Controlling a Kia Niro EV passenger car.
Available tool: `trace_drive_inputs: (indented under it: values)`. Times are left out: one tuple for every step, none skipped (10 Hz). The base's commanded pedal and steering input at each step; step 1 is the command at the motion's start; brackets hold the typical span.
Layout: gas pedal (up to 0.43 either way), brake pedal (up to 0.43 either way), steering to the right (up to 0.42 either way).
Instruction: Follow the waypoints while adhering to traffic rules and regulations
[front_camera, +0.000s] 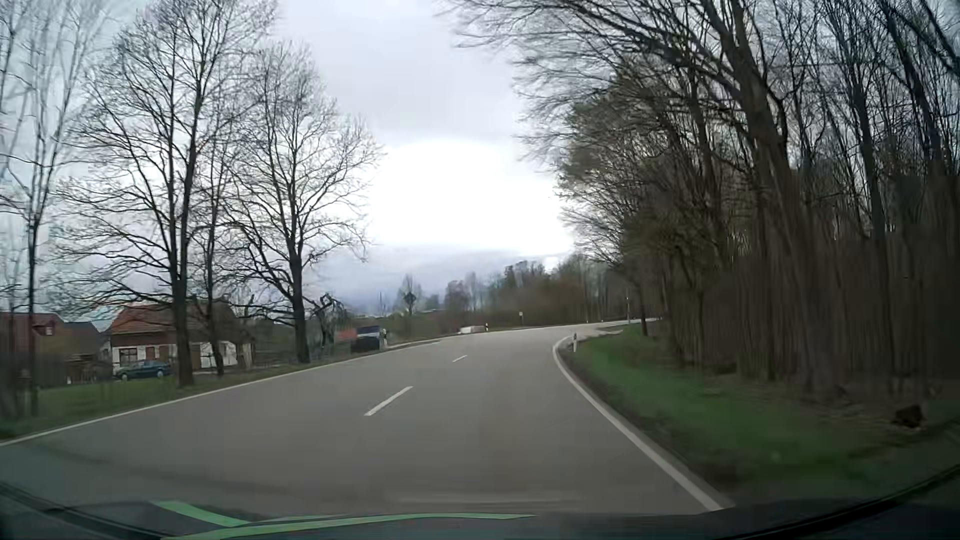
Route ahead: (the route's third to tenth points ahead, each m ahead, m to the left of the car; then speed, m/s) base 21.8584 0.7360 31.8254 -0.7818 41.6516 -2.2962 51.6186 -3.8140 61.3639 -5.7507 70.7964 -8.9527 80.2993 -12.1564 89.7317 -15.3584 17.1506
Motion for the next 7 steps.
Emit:
trace_drive_inputs:
  values:
    - [0.157, 0.0, 0.024]
    - [0.157, 0.0, 0.022]
    - [0.157, 0.0, 0.02]
    - [0.157, 0.0, 0.019]
    - [0.157, 0.0, 0.018]
    - [0.157, 0.0, 0.018]
    - [0.169, 0.0, 0.018]
